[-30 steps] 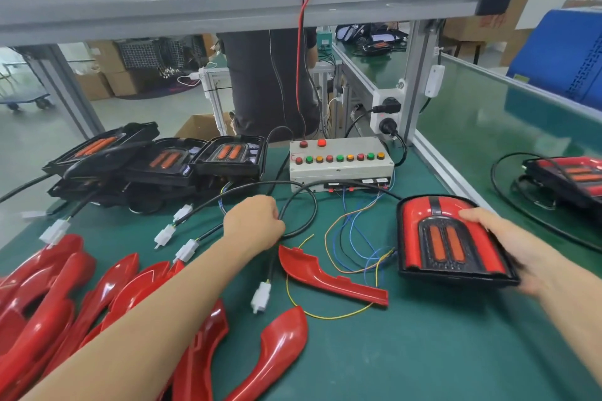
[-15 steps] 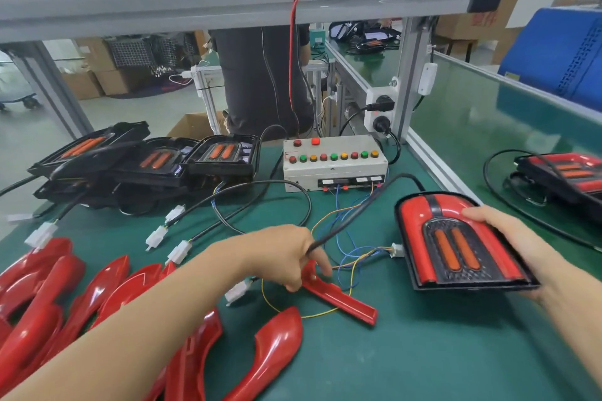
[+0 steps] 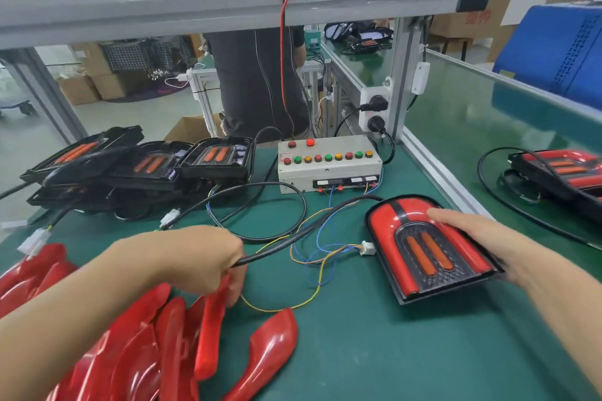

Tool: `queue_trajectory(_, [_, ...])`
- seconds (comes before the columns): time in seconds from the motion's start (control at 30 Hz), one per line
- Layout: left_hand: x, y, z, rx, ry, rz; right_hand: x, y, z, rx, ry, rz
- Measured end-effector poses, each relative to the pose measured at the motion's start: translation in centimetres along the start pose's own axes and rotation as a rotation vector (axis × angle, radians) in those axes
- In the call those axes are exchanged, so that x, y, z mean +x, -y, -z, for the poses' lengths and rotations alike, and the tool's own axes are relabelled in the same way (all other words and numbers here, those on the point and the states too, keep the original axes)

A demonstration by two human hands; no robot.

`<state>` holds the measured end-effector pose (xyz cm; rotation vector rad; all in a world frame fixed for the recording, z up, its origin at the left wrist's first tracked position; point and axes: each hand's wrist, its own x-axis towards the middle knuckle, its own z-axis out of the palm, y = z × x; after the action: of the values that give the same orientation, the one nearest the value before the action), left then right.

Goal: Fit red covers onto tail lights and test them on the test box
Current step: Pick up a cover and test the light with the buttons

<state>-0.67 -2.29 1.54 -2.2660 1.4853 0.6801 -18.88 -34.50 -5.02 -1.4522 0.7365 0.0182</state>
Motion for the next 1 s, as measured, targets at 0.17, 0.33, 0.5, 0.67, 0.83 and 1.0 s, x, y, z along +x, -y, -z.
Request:
queue_trajectory(0.17, [-0.7,1.4,1.1,-0.231,0.039,0.051,0.1,1.3,-2.8,-0.058,-0.023,-0.038])
queue_trajectory(0.33, [0.2,0.5,3.4,-1.128,-0.529,-0.06,-0.9,2.1,-3.2,-0.663,-0.481,0.306])
queue_trajectory(0.5, [4.3,-2.8,5.7,-1.565,-0.265,-0.116,-3.7,3.4,-9.3,-0.844,-0.4,1.276])
queue_trajectory(0.67, [6.5,-5.4,6.1,-1.738,-0.013,-0.162,-4.3,3.3,-14.4,-1.249,-0.233,1.767])
queue_trajectory(0.83, [6.5,-6.4,6.2,-1.852,0.161,-0.292,-3.5,2.6,-15.4,-1.373,-0.25,1.855])
queue_trajectory(1.0, [5.7,-0.9,5.6,-1.411,-0.783,0.104,-3.1,3.8,-12.4,-1.102,-0.215,1.675])
